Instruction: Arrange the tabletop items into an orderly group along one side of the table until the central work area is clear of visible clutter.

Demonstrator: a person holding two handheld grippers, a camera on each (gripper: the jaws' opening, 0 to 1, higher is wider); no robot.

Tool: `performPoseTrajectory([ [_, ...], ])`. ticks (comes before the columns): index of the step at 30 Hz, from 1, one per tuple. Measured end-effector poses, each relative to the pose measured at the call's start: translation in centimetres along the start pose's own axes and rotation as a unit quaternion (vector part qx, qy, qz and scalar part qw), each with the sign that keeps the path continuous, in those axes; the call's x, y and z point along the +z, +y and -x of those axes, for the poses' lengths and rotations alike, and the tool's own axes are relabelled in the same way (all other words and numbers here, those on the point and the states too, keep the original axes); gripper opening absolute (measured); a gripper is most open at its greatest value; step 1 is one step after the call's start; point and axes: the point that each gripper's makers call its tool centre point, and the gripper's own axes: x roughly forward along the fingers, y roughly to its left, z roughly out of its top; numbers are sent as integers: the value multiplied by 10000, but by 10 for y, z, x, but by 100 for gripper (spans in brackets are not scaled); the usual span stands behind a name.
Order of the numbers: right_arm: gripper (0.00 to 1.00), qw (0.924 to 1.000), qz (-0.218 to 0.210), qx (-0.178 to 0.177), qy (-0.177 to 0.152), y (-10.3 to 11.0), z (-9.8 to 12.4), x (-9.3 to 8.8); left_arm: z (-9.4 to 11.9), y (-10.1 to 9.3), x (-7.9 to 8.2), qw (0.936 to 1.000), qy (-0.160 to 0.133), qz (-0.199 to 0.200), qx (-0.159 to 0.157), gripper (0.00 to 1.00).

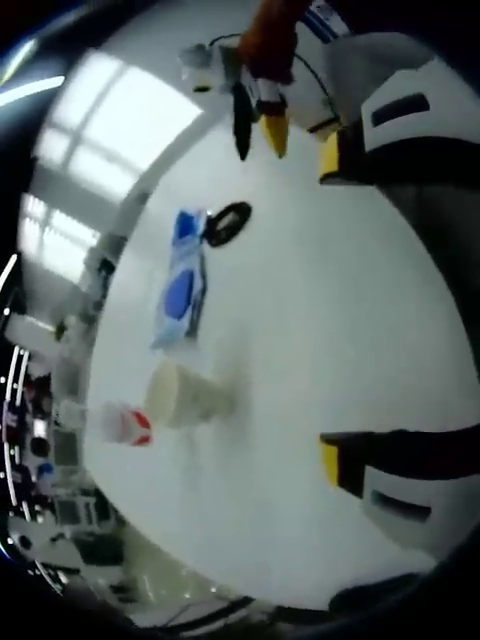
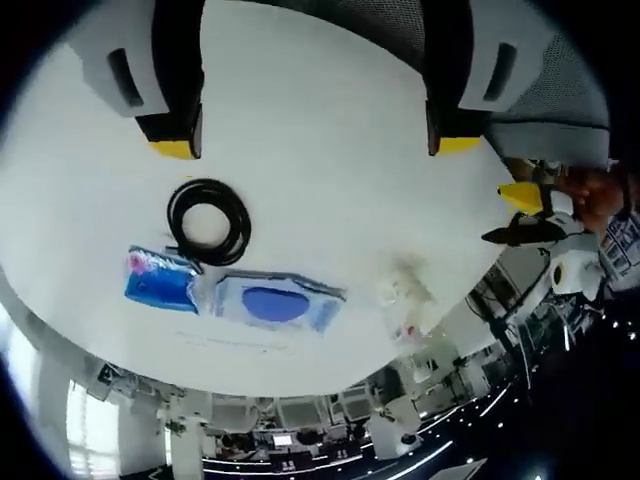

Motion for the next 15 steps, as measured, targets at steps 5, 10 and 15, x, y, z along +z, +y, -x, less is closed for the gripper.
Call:
performPoseTrajectory([
  [5, 90, 9990, 377, 242, -34, 12, -18, 37, 10, -1, 0, 10000, -11, -34, 23, 100],
  [10, 89, 9963, 732, 435, -112, 25, -37, 81, 22, 1, 7, 9999, -145, -12, 60, 100],
  [15, 89, 9924, 1032, 644, -197, 40, -55, 127, 29, -8, 15, 9991, -367, 128, -163, 100],
])
